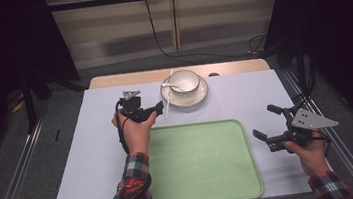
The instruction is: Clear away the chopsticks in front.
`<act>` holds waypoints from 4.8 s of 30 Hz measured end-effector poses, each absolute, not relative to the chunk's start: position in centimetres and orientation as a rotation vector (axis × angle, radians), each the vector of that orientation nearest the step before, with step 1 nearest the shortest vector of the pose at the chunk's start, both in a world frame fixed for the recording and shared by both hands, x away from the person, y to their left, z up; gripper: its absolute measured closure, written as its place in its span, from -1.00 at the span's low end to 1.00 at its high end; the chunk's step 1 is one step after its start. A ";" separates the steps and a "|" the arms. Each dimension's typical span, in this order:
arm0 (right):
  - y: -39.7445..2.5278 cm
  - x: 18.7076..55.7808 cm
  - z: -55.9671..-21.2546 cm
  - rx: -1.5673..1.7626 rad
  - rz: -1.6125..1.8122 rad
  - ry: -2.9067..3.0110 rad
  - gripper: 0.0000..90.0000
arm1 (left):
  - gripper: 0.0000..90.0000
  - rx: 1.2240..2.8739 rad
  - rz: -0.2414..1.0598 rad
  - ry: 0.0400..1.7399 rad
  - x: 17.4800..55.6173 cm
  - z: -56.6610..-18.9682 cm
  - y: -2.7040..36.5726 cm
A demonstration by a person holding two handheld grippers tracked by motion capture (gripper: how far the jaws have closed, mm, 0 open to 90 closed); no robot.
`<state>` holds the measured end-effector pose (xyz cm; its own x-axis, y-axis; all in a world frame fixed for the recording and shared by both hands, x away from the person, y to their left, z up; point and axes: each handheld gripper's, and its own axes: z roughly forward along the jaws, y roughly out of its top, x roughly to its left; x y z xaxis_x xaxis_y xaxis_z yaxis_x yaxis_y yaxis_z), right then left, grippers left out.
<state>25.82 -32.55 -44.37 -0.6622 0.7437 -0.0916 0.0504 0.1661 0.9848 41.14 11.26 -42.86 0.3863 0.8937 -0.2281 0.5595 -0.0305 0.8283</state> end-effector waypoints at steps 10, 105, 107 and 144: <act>-32.6 25.8 -44.3 0.736 1.541 1.866 -0.96 | -0.82 1.735 0.442 1.287 42.3 -43.2 10.1; -33.3 25.7 -44.4 0.753 1.538 1.859 -0.96 | 0.91 1.849 0.381 1.481 48.9 -45.4 4.4; -33.3 25.7 -44.4 0.752 1.540 1.852 -0.96 | 0.91 1.835 0.373 1.494 48.6 -45.1 4.9; -33.1 25.6 -44.5 0.762 1.544 1.855 -0.97 | 0.91 1.702 0.395 1.564 40.5 -43.4 14.2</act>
